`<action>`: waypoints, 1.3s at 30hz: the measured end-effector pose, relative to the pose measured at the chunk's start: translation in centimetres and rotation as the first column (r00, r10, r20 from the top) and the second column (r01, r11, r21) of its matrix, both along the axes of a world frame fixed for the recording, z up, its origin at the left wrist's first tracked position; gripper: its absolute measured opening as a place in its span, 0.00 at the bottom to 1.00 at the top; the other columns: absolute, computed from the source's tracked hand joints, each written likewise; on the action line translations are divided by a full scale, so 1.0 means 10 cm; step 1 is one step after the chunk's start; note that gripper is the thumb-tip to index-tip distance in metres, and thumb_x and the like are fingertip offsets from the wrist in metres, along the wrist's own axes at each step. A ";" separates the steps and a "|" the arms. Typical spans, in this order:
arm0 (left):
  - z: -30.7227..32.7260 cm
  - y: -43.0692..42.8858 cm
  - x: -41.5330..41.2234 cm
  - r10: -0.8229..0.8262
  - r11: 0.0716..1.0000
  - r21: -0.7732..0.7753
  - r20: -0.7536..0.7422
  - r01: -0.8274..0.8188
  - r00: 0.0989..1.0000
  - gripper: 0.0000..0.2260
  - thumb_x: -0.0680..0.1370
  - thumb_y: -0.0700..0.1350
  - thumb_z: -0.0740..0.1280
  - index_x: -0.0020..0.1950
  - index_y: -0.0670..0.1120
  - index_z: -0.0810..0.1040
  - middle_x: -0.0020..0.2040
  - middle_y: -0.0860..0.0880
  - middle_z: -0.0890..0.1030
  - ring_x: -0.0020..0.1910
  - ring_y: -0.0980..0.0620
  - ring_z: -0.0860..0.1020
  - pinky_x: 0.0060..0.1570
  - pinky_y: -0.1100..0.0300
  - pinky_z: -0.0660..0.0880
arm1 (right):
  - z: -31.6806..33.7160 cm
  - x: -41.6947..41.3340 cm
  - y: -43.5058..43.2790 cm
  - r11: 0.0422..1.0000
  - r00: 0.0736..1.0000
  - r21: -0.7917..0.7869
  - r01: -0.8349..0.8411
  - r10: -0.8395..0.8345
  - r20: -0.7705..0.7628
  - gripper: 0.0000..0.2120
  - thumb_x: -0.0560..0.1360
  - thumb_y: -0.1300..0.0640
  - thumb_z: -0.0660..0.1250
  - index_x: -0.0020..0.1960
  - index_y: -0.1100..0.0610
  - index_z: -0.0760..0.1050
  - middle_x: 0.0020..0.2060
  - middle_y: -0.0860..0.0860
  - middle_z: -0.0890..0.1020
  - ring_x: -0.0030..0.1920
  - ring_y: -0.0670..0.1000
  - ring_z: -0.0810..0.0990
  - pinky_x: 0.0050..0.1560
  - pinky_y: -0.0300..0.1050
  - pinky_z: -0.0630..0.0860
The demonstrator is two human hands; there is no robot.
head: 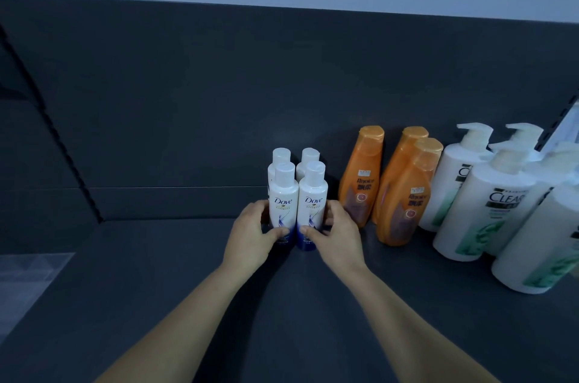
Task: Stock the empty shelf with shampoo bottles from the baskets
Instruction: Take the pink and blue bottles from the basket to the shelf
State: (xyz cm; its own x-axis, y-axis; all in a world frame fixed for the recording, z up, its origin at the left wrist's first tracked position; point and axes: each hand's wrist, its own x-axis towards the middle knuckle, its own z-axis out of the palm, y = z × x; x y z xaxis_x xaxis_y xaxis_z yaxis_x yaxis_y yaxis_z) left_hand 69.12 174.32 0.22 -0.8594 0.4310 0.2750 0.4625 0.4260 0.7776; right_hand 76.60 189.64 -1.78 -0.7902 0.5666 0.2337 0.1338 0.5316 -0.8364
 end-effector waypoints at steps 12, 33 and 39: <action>-0.05 -0.06 0.13 -0.080 0.962 -0.264 -0.019 0.072 0.997 0.21 0.74 0.46 0.70 0.65 0.48 0.69 0.56 0.49 0.71 0.56 0.49 0.73 0.50 0.58 0.70 | 0.10 0.45 -0.14 0.962 0.962 0.264 0.073 -0.138 0.238 0.30 0.76 0.52 0.69 0.75 0.54 0.65 0.69 0.50 0.73 0.69 0.50 0.71 0.66 0.44 0.69; 0.18 0.01 1.67 -0.762 0.615 -0.628 -0.319 0.477 0.563 0.23 0.76 0.54 0.67 0.66 0.42 0.68 0.64 0.45 0.71 0.67 0.45 0.67 0.62 0.52 0.69 | 0.35 2.91 -0.95 0.727 0.562 0.531 0.435 -0.680 0.471 0.24 0.76 0.49 0.66 0.71 0.54 0.69 0.65 0.54 0.75 0.67 0.57 0.71 0.63 0.50 0.71; 0.12 0.24 2.63 -0.869 0.494 -0.679 -0.384 0.543 0.311 0.19 0.76 0.51 0.67 0.62 0.44 0.69 0.62 0.45 0.73 0.64 0.45 0.69 0.62 0.53 0.68 | 0.34 3.97 -1.21 0.636 0.361 0.560 0.531 -0.768 0.530 0.27 0.77 0.48 0.65 0.73 0.54 0.66 0.68 0.53 0.72 0.68 0.57 0.70 0.65 0.50 0.70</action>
